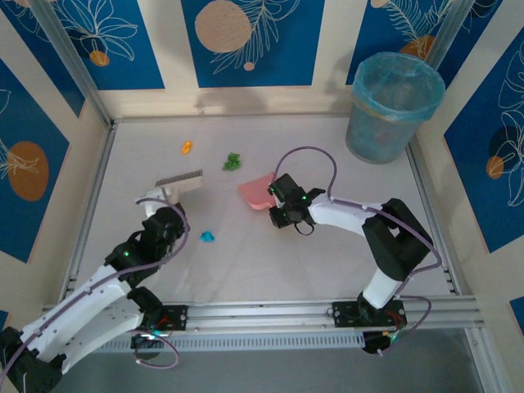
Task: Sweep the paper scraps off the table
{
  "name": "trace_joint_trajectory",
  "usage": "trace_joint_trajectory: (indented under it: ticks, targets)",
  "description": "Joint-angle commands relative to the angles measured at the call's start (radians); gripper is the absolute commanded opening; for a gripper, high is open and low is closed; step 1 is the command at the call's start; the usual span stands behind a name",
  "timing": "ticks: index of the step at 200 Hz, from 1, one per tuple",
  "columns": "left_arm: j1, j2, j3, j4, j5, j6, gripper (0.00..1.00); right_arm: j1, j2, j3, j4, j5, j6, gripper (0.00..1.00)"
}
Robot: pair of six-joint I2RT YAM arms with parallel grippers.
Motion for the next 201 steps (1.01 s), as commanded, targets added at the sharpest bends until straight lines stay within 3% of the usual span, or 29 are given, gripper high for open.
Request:
trace_joint_trajectory:
  ticks: [1, 38, 70, 93, 145, 201]
  targets:
    - [0.002, 0.121, 0.112, 0.057, -0.004, -0.009, 0.0, 0.023, 0.014, 0.028, -0.009, 0.01, -0.036, 0.0]
    - [0.008, 0.35, 0.288, 0.148, 0.021, 0.011, 0.0, 0.05, 0.041, 0.053, -0.038, 0.053, -0.049, 0.0]
    - [0.023, 0.58, 0.524, 0.085, 0.063, 0.031, 0.0, 0.05, 0.046, 0.056, -0.038, 0.048, -0.049, 0.0]
    - [0.056, 0.73, 0.692, 0.008, 0.108, 0.053, 0.0, 0.056, 0.047, 0.059, -0.04, 0.046, -0.046, 0.0]
    - [0.167, 1.092, 1.13, -0.318, 0.326, 0.052, 0.0, 0.056, 0.051, 0.066, -0.043, 0.027, -0.042, 0.0]
    - [0.171, 1.174, 1.183, -0.348, 0.441, 0.069, 0.0, 0.062, 0.083, 0.084, -0.051, 0.038, -0.045, 0.0]
